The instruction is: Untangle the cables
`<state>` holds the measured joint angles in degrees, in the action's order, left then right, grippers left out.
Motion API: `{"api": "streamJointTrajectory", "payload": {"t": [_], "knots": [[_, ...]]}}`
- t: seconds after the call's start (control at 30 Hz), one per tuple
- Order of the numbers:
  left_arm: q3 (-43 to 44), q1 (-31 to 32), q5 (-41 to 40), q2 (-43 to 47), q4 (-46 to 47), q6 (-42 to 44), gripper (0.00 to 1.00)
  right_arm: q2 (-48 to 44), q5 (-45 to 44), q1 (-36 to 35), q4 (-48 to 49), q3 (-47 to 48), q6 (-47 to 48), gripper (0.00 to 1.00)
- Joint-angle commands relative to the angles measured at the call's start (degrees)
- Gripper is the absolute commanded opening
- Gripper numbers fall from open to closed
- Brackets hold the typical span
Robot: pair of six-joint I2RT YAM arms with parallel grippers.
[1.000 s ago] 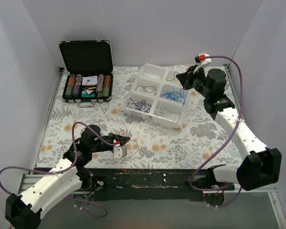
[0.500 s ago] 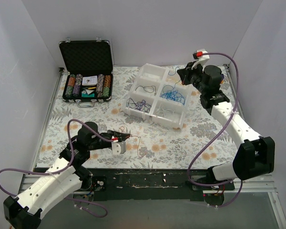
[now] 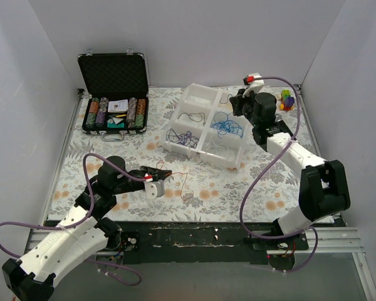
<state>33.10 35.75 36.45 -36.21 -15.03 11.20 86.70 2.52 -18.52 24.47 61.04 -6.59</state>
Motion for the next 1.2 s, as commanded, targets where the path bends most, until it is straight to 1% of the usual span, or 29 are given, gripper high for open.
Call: {"api": "streamJointTrajectory", "payload": {"t": [0.0,0.07,0.13,0.2,0.27,0.37,0.57,0.63,0.67,0.7,0.73,0.77,0.9,0.97,1.03,1.17], "knots": [[2.9,0.1,0.1,0.1,-0.1,-0.8,0.0,2.1,-4.5,-1.6,6.2,-1.4,2.3,0.01],[3.4,0.1,-0.1,-0.1,-0.1,-1.4,0.0,3.4,-6.7,-2.3,6.7,-1.9,3.4,0.01],[4.0,0.0,-0.1,-0.3,-0.1,-2.3,0.0,4.4,-9.8,-3.4,9.4,-3.9,5.1,0.01],[4.3,0.1,-0.3,-0.4,-0.2,-3.4,0.0,6.2,-10.1,-3.4,9.4,-3.9,5.1,0.01],[4.4,0.0,-0.4,-0.2,-0.4,-3.3,0.0,8.4,-10.0,-3.4,8.0,-3.0,5.2,0.01],[4.5,0.1,-0.4,0.0,-0.4,-3.1,0.0,11.6,-10.9,-3.4,1.8,0.6,4.6,0.01],[5.0,0.1,-0.6,-0.7,0.1,-4.6,0.0,14.0,-12.5,-3.4,-4.3,2.2,3.2,0.02],[5.4,0.1,-1.2,-1.1,1.0,-7.0,0.0,13.3,-12.3,-3.4,-4.3,2.0,3.1,0.21],[5.7,0.1,-1.7,-1.5,2.0,-8.5,0.0,12.5,-12.0,-3.3,-3.7,1.4,2.9,0.29],[6.0,0.1,-2.5,-1.9,2.9,-10.2,0.0,11.7,-11.8,-3.4,-3.2,1.1,2.7,0.36],[6.4,0.1,-3.3,-2.5,3.8,-10.8,0.0,10.9,-11.4,-3.4,-2.8,1.1,2.3,0.4],[6.8,0.1,-4.4,-3.2,5.3,-14.3,0.0,10.0,-10.8,-3.4,-2.7,1.4,2.2,0.43],[8.1,0.1,-12.1,-7.1,10.3,-23.7,0.0,5.4,-9.7,-4.8,-1.5,0.9,2.0,0.48],[9.1,0.0,-17.5,-9.5,11.9,-28.1,0.0,3.6,-8.9,-6.3,-1.5,0.1,2.1,0.55],[10.0,-0.3,-22.0,-11.9,13.4,-32.3,0.0,1.8,-8.0,-7.7,-0.9,-2.1,1.9,0.57],[12.1,-3.7,-23.1,-15.6,14.6,-36.7,0.0,1.5,-6.9,-9.7,-0.7,-5.9,0.7,0.6]]}}
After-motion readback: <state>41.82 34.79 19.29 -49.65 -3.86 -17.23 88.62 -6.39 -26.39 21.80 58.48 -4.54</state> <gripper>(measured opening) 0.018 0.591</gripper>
